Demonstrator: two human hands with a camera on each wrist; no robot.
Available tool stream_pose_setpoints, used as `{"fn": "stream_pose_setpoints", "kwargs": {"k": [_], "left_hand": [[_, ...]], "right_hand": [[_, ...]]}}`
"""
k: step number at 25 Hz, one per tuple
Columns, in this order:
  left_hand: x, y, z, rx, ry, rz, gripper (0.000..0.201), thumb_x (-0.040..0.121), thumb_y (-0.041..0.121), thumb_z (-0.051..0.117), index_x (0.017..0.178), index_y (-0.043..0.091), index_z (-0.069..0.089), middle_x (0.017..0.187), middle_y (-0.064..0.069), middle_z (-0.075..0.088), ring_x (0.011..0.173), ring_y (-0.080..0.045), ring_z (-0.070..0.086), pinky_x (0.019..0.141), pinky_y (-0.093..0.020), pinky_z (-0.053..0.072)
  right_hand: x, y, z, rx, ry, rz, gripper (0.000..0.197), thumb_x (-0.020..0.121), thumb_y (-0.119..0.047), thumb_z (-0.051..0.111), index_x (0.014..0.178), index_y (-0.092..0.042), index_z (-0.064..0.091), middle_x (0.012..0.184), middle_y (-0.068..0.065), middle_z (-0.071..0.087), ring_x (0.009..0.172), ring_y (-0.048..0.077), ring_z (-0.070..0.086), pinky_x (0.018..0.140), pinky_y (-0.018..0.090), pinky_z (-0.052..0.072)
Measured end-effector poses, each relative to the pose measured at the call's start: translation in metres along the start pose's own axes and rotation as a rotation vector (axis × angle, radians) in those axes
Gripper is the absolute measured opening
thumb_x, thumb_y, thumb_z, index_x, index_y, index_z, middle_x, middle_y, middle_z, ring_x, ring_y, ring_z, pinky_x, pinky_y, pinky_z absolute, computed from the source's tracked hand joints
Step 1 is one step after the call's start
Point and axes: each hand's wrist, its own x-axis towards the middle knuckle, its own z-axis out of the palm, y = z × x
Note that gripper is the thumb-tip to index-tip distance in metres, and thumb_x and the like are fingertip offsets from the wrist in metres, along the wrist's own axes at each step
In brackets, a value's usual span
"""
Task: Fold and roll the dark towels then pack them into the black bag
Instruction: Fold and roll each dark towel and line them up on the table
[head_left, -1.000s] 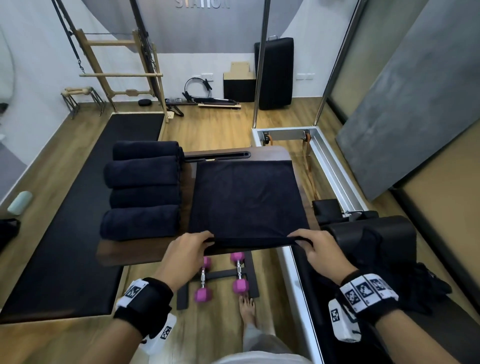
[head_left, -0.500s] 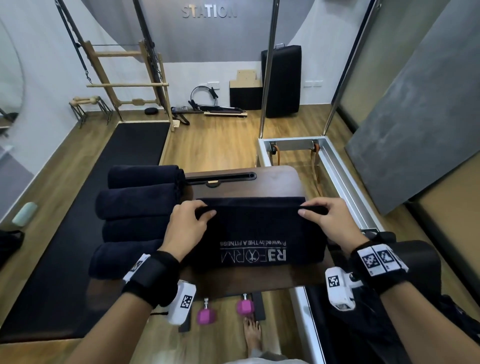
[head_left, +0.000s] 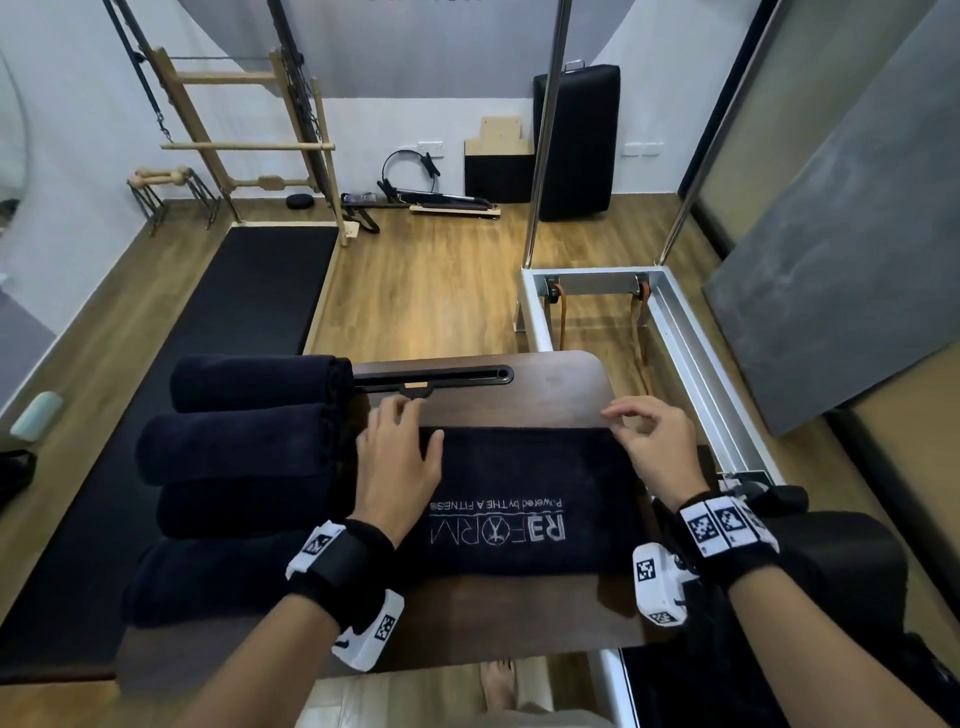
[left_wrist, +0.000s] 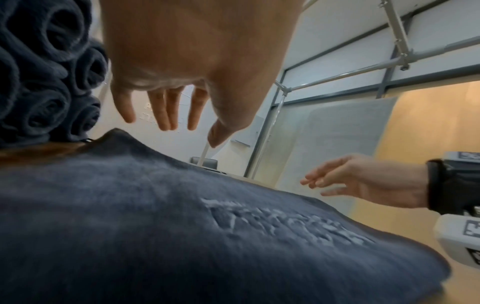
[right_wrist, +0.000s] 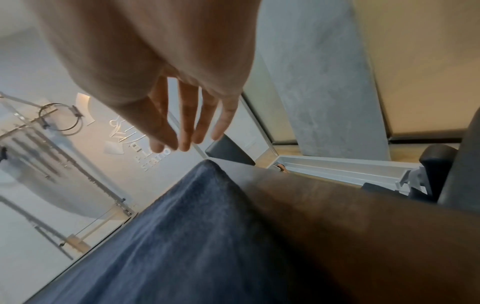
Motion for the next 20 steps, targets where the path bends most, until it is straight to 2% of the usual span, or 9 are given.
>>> {"fn": "stream_pose_setpoints", "kwargs": {"k": [2, 4, 5, 7, 10, 12, 14, 18, 20], "left_hand": [[-0.015, 0.008, 0.003, -0.061, -0.016, 0.104, 0.026, 0.100, 0.031, 0.067, 0.122, 0.017, 0.066, 0.115, 0.003, 0.057, 0.111, -0.018, 0.055, 0.094, -0.041, 0.049], [-0.033, 0.018, 0.007, -0.152, -0.094, 0.210, 0.010, 0.101, 0.032, 0.067, 0.101, 0.022, 0.067, 0.097, 0.011, 0.056, 0.094, -0.009, 0.055, 0.085, -0.036, 0.049], [-0.042, 0.024, 0.008, -0.192, -0.163, 0.264, 0.011, 0.102, 0.033, 0.065, 0.094, 0.025, 0.063, 0.090, 0.015, 0.054, 0.087, -0.006, 0.053, 0.082, -0.033, 0.049], [-0.062, 0.034, 0.012, -0.232, -0.313, 0.357, 0.017, 0.104, 0.038, 0.057, 0.090, 0.028, 0.056, 0.084, 0.016, 0.052, 0.083, -0.003, 0.051, 0.077, -0.027, 0.043], [-0.088, 0.038, 0.021, -0.073, -0.390, 0.446, 0.022, 0.108, 0.049, 0.039, 0.101, 0.032, 0.052, 0.093, 0.019, 0.051, 0.090, -0.001, 0.049, 0.085, -0.029, 0.038], [-0.098, 0.035, 0.025, 0.075, -0.357, 0.435, 0.033, 0.110, 0.051, 0.027, 0.111, 0.032, 0.053, 0.104, 0.018, 0.052, 0.101, -0.004, 0.051, 0.093, -0.033, 0.038], [-0.099, 0.031, 0.024, 0.175, -0.299, 0.400, 0.040, 0.110, 0.050, 0.020, 0.114, 0.031, 0.055, 0.112, 0.015, 0.054, 0.108, -0.008, 0.051, 0.096, -0.037, 0.037], [-0.097, 0.020, 0.018, 0.340, -0.209, 0.352, 0.039, 0.108, 0.042, 0.024, 0.122, 0.028, 0.058, 0.125, 0.012, 0.056, 0.121, -0.013, 0.053, 0.107, -0.048, 0.033], [-0.104, 0.012, 0.018, 0.346, -0.235, 0.324, 0.044, 0.108, 0.041, 0.031, 0.142, 0.027, 0.054, 0.149, 0.012, 0.051, 0.142, -0.012, 0.045, 0.116, -0.057, 0.025]], "right_hand": [[-0.012, -0.002, 0.003, 0.016, -0.083, -0.012, 0.038, 0.081, 0.019, 0.063, 0.076, -0.014, 0.081, 0.086, -0.005, 0.077, 0.086, 0.003, 0.070, 0.081, 0.012, 0.049], [-0.023, -0.005, 0.009, -0.048, -0.226, -0.009, 0.038, 0.084, 0.016, 0.062, 0.076, -0.015, 0.082, 0.081, -0.007, 0.078, 0.084, 0.005, 0.071, 0.084, 0.020, 0.052], [-0.027, -0.006, 0.011, -0.113, -0.273, -0.022, 0.035, 0.085, 0.013, 0.063, 0.078, -0.015, 0.082, 0.082, -0.007, 0.078, 0.085, 0.006, 0.071, 0.085, 0.023, 0.052], [-0.033, -0.005, 0.010, -0.222, -0.287, -0.047, 0.030, 0.087, 0.008, 0.064, 0.084, -0.015, 0.082, 0.085, -0.008, 0.076, 0.082, 0.003, 0.066, 0.086, 0.025, 0.050], [-0.050, -0.002, 0.003, -0.278, -0.258, -0.119, 0.027, 0.087, 0.008, 0.064, 0.086, -0.014, 0.080, 0.087, -0.007, 0.071, 0.079, 0.001, 0.059, 0.083, 0.027, 0.048], [-0.069, 0.001, 0.000, -0.335, -0.263, -0.163, 0.024, 0.087, 0.007, 0.063, 0.083, -0.013, 0.076, 0.089, -0.004, 0.069, 0.085, 0.012, 0.062, 0.086, 0.033, 0.050], [-0.093, 0.003, -0.002, -0.401, -0.260, -0.185, 0.021, 0.087, 0.003, 0.063, 0.080, -0.013, 0.073, 0.089, -0.003, 0.066, 0.087, 0.018, 0.063, 0.086, 0.038, 0.053], [-0.158, -0.005, 0.004, -0.464, -0.321, -0.332, 0.021, 0.082, -0.004, 0.064, 0.085, -0.019, 0.077, 0.087, -0.008, 0.068, 0.088, 0.019, 0.064, 0.079, 0.036, 0.055], [-0.185, -0.011, 0.012, -0.420, -0.385, -0.422, 0.024, 0.082, -0.006, 0.066, 0.094, -0.022, 0.080, 0.091, -0.012, 0.070, 0.092, 0.013, 0.060, 0.080, 0.032, 0.054]]}}
